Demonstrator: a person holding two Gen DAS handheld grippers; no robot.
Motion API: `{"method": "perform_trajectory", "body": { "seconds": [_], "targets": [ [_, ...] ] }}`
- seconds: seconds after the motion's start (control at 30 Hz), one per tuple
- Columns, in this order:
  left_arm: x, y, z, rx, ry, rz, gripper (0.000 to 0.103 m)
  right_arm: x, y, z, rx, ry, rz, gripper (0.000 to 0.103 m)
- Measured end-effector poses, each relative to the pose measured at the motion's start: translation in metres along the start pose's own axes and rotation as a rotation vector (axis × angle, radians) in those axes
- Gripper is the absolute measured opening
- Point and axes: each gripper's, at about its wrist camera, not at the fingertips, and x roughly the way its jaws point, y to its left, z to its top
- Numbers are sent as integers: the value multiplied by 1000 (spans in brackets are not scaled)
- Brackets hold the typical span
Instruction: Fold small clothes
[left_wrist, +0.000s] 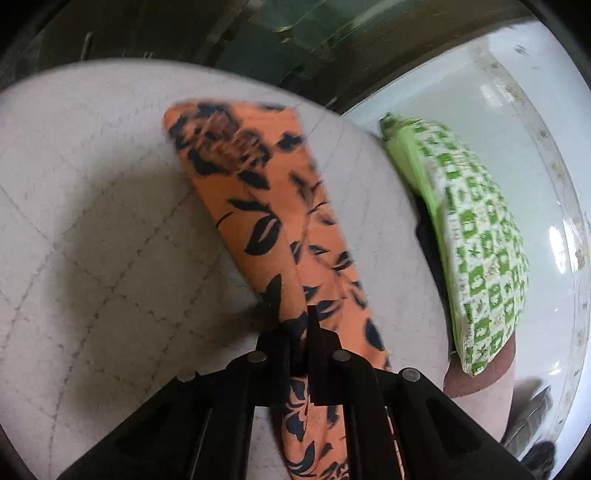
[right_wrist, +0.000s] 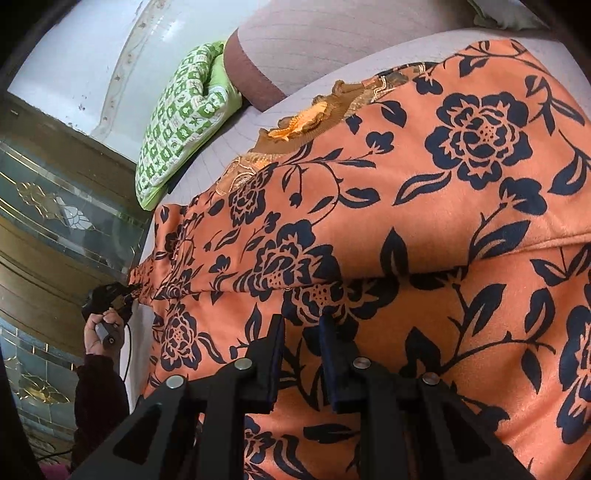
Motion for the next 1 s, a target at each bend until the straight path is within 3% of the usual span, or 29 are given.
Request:
{"method": "perform_trajectory", "body": {
  "seconds": [0.2, 0.37, 0.5, 0.73, 0.77, 0.83, 0.87, 0.93, 1.0],
  "targets": [
    [-41, -69, -23, 193, -45, -31, 5, -11, 11, 6, -72, -57, -69, 22],
    [-76, -152, -83, 464, -48, -101, 5, -32, 7, 22, -67, -147, -91, 22],
    [-85, -205, -162, 695, 17, -164, 5, -50, -6, 35, -19, -203, -91, 22],
    [-80, -252, -328, 1020, 131, -242, 6, -78, -32, 55, 56, -287, -95, 22],
    [-76, -257, -355, 1088, 165, -259, 8, -82, -34, 57, 62, -299, -97, 22],
    [-63, -264, -397, 1194, 275, -256, 27, -91, -40, 62, 66, -327, -117, 22],
    [-56, -262, -414, 1221, 330, -236, 29, -95, -42, 63, 65, -338, -130, 22],
    [-52, -258, -428, 1233, 371, -200, 43, -103, -49, 66, 71, -352, -153, 22],
    [-58, -253, -426, 1213, 400, -212, 53, -110, -58, 71, 105, -366, -148, 22]
  ]
}}
